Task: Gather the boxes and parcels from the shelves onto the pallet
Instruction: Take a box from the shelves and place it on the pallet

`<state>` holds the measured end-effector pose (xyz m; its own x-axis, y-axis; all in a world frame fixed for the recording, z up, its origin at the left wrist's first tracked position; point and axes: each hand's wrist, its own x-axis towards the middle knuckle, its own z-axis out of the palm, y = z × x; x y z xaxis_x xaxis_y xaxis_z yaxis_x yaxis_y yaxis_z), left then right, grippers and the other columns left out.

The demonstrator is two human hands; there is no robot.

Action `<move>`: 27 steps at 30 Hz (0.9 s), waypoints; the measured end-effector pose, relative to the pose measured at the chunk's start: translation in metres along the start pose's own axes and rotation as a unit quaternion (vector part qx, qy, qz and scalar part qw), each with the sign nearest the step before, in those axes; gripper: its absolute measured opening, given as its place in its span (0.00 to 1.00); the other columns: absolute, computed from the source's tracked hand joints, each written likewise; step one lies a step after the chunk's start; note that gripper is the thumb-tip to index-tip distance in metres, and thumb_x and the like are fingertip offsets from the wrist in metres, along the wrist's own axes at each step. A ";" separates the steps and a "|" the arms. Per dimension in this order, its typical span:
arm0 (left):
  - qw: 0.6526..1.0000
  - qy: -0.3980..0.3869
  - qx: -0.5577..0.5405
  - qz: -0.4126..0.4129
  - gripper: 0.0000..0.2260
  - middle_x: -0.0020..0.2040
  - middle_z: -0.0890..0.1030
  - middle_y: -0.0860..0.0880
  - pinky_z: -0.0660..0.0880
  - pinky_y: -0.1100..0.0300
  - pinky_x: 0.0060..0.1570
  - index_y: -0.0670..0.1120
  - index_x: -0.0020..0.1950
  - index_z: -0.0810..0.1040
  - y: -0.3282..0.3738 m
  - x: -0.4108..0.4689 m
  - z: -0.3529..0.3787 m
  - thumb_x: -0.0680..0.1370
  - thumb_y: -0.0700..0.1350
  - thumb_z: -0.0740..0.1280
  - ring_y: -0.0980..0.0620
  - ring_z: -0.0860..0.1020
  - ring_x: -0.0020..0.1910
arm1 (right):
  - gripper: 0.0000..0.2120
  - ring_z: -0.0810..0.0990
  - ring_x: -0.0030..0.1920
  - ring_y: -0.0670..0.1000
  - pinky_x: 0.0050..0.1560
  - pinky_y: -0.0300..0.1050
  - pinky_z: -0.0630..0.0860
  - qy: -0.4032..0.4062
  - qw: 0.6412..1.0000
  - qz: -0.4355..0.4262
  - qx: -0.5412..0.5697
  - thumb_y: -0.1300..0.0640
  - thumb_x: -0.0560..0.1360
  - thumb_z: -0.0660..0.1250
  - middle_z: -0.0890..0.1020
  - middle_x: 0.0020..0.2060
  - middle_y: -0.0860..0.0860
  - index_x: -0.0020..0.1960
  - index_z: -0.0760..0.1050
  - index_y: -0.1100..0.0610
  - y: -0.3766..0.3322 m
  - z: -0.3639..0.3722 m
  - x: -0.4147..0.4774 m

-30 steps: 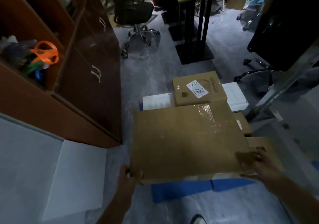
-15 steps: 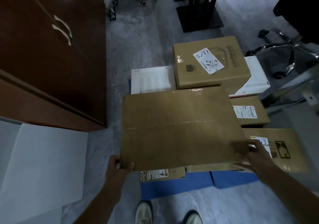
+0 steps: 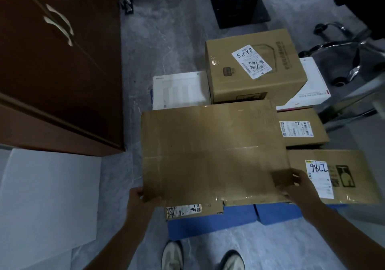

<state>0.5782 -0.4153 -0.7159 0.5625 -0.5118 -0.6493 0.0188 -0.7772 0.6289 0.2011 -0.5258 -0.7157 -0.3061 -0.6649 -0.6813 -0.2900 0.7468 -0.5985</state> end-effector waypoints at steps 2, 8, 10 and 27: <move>1.000 -0.007 0.020 0.012 0.23 0.56 0.75 0.45 0.71 0.62 0.41 0.42 0.62 0.68 0.004 -0.001 0.002 0.71 0.35 0.74 0.49 0.75 0.51 | 0.31 0.77 0.57 0.63 0.57 0.63 0.76 -0.009 1.000 -0.005 -0.009 0.71 0.70 0.71 0.76 0.59 0.58 0.70 0.67 0.59 -0.003 0.000 -0.001; 0.998 0.027 0.042 0.036 0.19 0.50 0.78 0.45 0.75 0.55 0.44 0.40 0.58 0.72 0.000 -0.005 0.006 0.73 0.46 0.74 0.46 0.78 0.48 | 0.29 0.76 0.57 0.61 0.57 0.59 0.76 0.029 0.999 -0.034 -0.021 0.62 0.71 0.75 0.77 0.59 0.58 0.69 0.69 0.59 -0.006 -0.004 -0.005; 0.997 0.022 0.066 0.023 0.16 0.39 0.76 0.44 0.72 0.55 0.38 0.40 0.43 0.73 -0.006 -0.006 0.007 0.74 0.51 0.73 0.47 0.77 0.38 | 0.28 0.76 0.56 0.61 0.57 0.61 0.76 0.037 0.999 -0.034 -0.019 0.62 0.71 0.74 0.77 0.57 0.56 0.68 0.70 0.58 -0.003 -0.008 -0.008; 0.994 0.066 0.086 0.008 0.33 0.64 0.74 0.38 0.74 0.47 0.60 0.36 0.69 0.64 -0.014 0.015 0.041 0.74 0.53 0.72 0.40 0.75 0.61 | 0.24 0.78 0.53 0.61 0.55 0.61 0.78 0.060 0.997 0.007 -0.049 0.59 0.71 0.74 0.79 0.53 0.57 0.65 0.74 0.57 0.030 0.005 0.025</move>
<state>0.5528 -0.4270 -0.7522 0.6656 -0.4803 -0.5712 -0.1255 -0.8265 0.5487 0.1894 -0.5200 -0.7527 -0.4151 -0.6563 -0.6300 -0.3698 0.7544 -0.5423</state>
